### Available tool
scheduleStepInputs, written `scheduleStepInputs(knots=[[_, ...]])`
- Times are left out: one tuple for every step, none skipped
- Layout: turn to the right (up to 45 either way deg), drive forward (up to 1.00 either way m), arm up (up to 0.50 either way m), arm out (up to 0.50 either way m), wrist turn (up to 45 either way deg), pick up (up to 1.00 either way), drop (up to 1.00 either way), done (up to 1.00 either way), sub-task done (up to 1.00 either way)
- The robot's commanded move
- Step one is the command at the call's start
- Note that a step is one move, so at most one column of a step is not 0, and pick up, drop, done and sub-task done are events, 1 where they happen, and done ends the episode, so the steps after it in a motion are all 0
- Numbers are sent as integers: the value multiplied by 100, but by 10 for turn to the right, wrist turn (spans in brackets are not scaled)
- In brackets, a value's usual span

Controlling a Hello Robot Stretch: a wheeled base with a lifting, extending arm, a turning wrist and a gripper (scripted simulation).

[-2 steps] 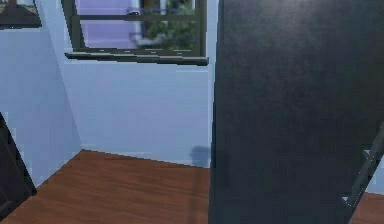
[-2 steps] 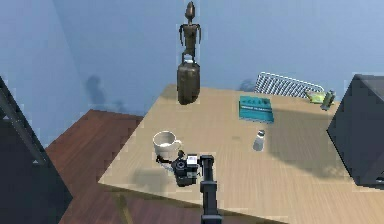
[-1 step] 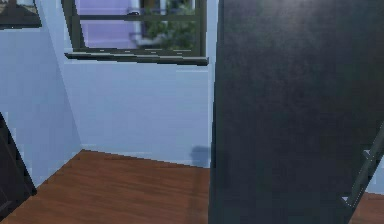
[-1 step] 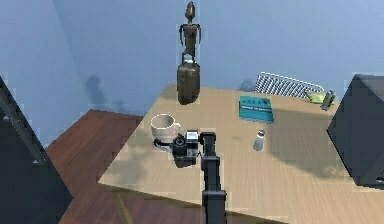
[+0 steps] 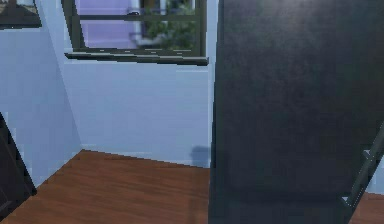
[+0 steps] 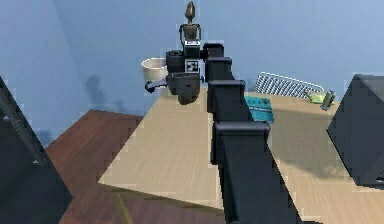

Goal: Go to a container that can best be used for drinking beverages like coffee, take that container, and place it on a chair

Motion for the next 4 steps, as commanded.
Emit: scheduleStepInputs(knots=[[0, 0, 0, 0, -450, 0, 0, 0, 0], [0, 0, 0, 0, -450, 0, 0, 0, 0], [0, 0, 0, 0, -210, 0, 0, 0, 0], [0, 0, 0, -32, 0, 0, 0, 0, 0]])
